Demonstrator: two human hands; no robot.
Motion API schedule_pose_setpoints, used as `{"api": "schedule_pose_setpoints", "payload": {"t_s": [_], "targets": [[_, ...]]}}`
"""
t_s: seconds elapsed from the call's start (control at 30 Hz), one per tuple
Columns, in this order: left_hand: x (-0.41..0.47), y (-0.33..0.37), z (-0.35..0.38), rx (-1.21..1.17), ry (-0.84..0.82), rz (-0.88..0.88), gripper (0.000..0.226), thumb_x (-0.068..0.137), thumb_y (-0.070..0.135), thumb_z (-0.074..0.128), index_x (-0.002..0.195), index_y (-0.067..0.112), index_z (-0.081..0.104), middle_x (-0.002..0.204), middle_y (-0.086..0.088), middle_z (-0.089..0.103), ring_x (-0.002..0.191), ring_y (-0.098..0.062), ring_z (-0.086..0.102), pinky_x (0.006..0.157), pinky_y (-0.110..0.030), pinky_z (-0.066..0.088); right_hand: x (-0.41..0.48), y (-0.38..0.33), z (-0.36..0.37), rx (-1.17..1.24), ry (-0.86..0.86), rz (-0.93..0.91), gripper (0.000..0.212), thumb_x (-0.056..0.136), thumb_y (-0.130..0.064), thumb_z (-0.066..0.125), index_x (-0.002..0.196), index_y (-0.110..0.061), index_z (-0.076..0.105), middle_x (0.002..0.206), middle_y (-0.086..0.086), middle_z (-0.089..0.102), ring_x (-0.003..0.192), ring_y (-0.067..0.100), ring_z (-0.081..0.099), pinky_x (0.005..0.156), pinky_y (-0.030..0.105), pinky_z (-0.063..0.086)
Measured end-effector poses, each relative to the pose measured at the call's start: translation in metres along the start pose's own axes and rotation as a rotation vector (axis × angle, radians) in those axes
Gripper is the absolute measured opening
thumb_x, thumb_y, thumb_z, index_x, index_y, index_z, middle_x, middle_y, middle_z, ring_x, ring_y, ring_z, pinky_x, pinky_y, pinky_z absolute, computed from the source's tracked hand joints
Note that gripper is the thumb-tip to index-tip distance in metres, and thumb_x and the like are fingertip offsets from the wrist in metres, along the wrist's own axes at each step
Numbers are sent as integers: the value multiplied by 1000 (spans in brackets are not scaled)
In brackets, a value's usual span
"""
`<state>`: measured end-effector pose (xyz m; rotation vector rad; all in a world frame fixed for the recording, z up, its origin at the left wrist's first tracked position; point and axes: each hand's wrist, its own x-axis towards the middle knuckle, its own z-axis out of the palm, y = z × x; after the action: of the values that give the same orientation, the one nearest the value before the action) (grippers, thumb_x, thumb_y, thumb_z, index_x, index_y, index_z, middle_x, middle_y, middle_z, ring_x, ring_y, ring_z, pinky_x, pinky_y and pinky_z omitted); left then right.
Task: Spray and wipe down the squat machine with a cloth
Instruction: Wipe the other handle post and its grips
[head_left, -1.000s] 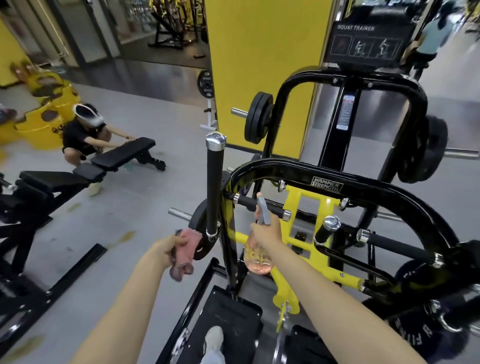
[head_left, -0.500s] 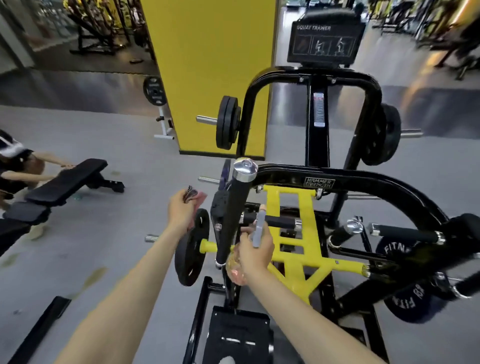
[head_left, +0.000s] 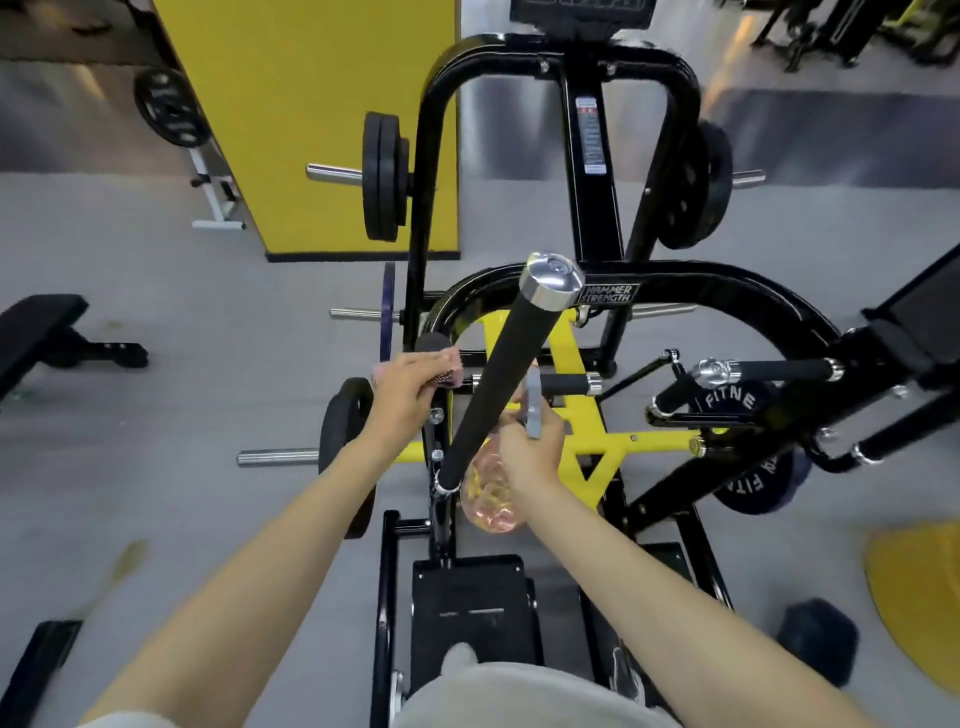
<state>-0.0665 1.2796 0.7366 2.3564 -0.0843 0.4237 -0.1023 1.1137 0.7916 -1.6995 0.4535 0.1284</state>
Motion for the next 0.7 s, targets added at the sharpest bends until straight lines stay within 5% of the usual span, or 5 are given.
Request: {"api": "schedule_pose_setpoints", "payload": {"t_s": [0.1,0.2,0.37,0.7], "targets": [[-9,-2,-4,3,44,154,47,73,-19,63,111,9,71,117,-11,64,111,-6,50,101,-39,46,0,-4,0,0,0,32,26,82,0,56,69,-22,52,63,-2,49,65,23,48,63,33,41],[-14,-2,-5,-29,34,314,42,72,-19,66,108,3,71,115,-16,65,111,-4,51,104,-17,40,3,-15,-3,15,-58,87,31,81,5,59,65,-18,45,61,-1,45,64,22,45,63,33,41],[-17,-15,-5,184,-182,401,42,86,4,63,127,14,62,134,-2,57,128,-15,47,109,-34,38,5,-24,1,-46,-101,105,25,82,6,56,68,-12,46,62,4,46,65,20,42,63,32,38],[54,3,-7,41,-333,-61,40,96,11,53,136,10,52,147,-11,41,141,-22,28,114,-31,20,-1,-29,2,-68,-79,167,32,86,5,49,65,-17,41,67,5,44,73,21,39,66,31,33]]}}
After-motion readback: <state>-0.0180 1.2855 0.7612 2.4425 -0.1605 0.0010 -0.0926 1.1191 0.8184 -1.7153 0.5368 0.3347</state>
